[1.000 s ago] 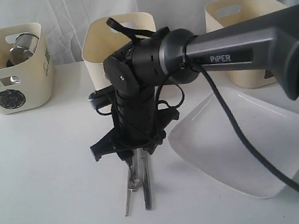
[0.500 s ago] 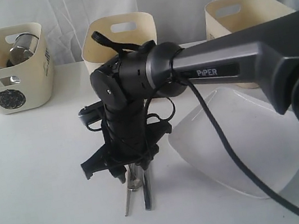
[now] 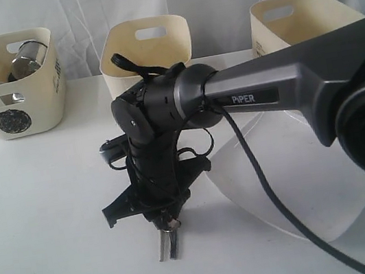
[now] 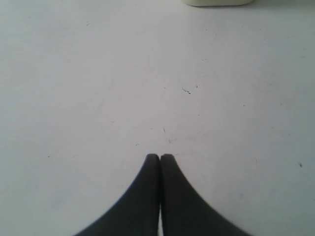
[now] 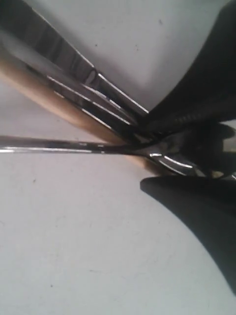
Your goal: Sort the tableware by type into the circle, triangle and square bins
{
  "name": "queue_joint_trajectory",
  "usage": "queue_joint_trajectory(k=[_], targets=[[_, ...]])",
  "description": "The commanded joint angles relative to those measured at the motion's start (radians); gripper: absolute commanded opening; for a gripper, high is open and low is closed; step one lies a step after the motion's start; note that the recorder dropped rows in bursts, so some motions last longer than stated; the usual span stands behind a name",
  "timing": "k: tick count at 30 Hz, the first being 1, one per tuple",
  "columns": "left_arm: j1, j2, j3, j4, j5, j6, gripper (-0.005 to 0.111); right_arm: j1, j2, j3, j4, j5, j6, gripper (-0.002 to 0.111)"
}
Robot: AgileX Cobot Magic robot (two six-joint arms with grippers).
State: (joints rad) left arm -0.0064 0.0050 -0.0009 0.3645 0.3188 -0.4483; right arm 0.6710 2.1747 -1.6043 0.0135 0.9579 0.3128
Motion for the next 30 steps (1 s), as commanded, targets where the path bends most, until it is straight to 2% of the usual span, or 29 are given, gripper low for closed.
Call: queue_joint_trajectory(k=[1, 6, 13, 16, 20, 22, 24, 30], targets=[[-0.005, -0.005, 0.001, 0.002, 0.014, 0.0, 0.001, 0.0, -0.007, -0.001, -0.013, 0.007, 0.0, 0.008], [-0.005, -0.005, 0.001, 0.002, 0.014, 0.0, 0.001, 0.0, -0.064, -0.001, -0.056, 0.004, -0.042, 0.0], [-0.005, -0.005, 0.001, 0.002, 0.014, 0.0, 0.001, -0.002, -0.065, -0.001, -0.062, 0.006, -0.095, 0.0], [-0.005, -0.005, 0.001, 0.002, 0.014, 0.0, 0.001, -0.002, -0.065, -0.001, -0.05, 0.009, -0.194, 0.009], [-0.005, -0.005, 0.001, 0.002, 0.014, 0.0, 0.001, -0.002, -0.065, -0.001, -0.048, -0.031, -0.224, 0.034], [-0.005, -0.005, 0.001, 0.002, 0.014, 0.0, 0.001, -0.002, -0.065, -0.001, -0.048, -0.075, -0.224, 0.041], [-0.005, -0.005, 0.001, 0.002, 0.014, 0.0, 0.001, -0.002, -0.065, -0.001, -0.039, -0.119, -0.218, 0.044], [-0.005, -0.005, 0.001, 0.002, 0.014, 0.0, 0.001, -0.002, -0.029, -0.04, -0.037, -0.154, -0.177, 0.044]])
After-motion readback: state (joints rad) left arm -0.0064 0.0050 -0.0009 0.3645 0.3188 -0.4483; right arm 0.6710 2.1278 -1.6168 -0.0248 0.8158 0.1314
